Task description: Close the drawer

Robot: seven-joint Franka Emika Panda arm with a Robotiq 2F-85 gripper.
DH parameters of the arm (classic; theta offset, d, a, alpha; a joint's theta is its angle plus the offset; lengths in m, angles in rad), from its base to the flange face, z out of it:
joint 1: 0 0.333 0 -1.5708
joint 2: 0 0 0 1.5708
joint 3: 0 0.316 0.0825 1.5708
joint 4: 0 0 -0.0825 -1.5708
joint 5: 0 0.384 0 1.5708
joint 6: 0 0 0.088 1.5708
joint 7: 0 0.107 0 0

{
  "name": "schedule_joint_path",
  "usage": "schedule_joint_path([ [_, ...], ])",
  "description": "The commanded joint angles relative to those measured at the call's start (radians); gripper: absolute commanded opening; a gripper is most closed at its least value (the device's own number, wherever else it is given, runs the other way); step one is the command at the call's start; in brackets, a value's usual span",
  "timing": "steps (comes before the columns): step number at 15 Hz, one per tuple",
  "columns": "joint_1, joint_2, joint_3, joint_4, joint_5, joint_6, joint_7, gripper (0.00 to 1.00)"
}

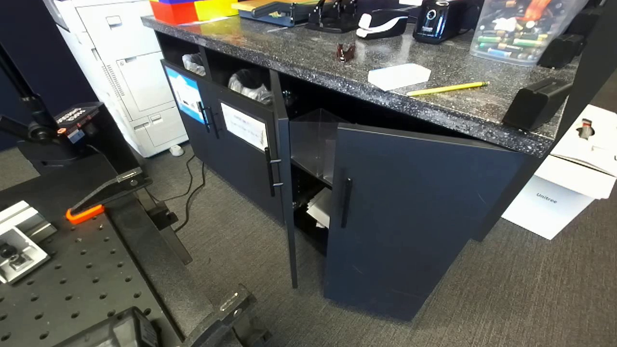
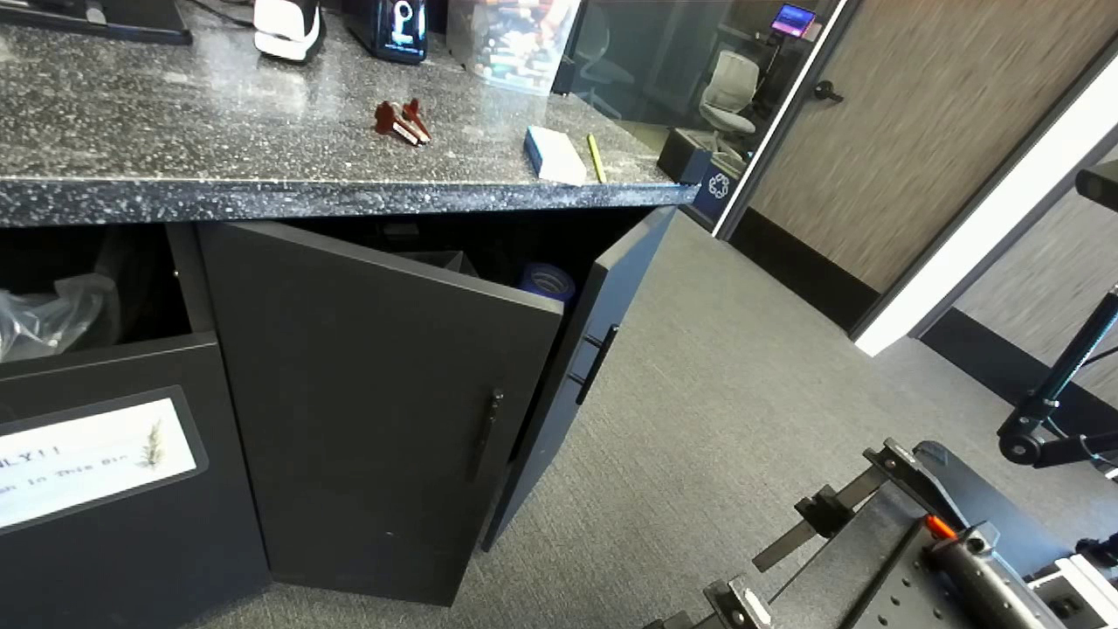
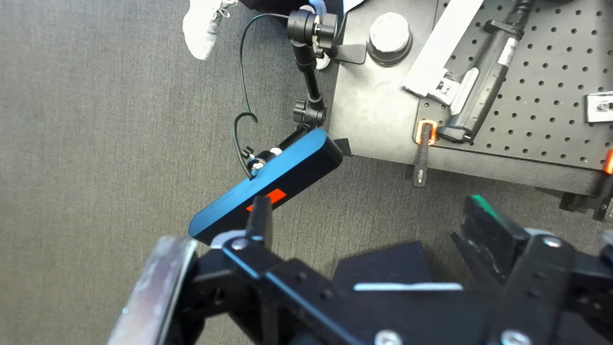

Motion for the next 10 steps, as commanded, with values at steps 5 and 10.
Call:
schedule_joint_path([
  [5, 0.08, 0.359, 0.047, -0.008, 0.104, 0.191, 0.241, 1.0],
  [10, 0.126, 0.683, 0.118, 0.088, 0.176, 0.313, 0.447, 1.0],
])
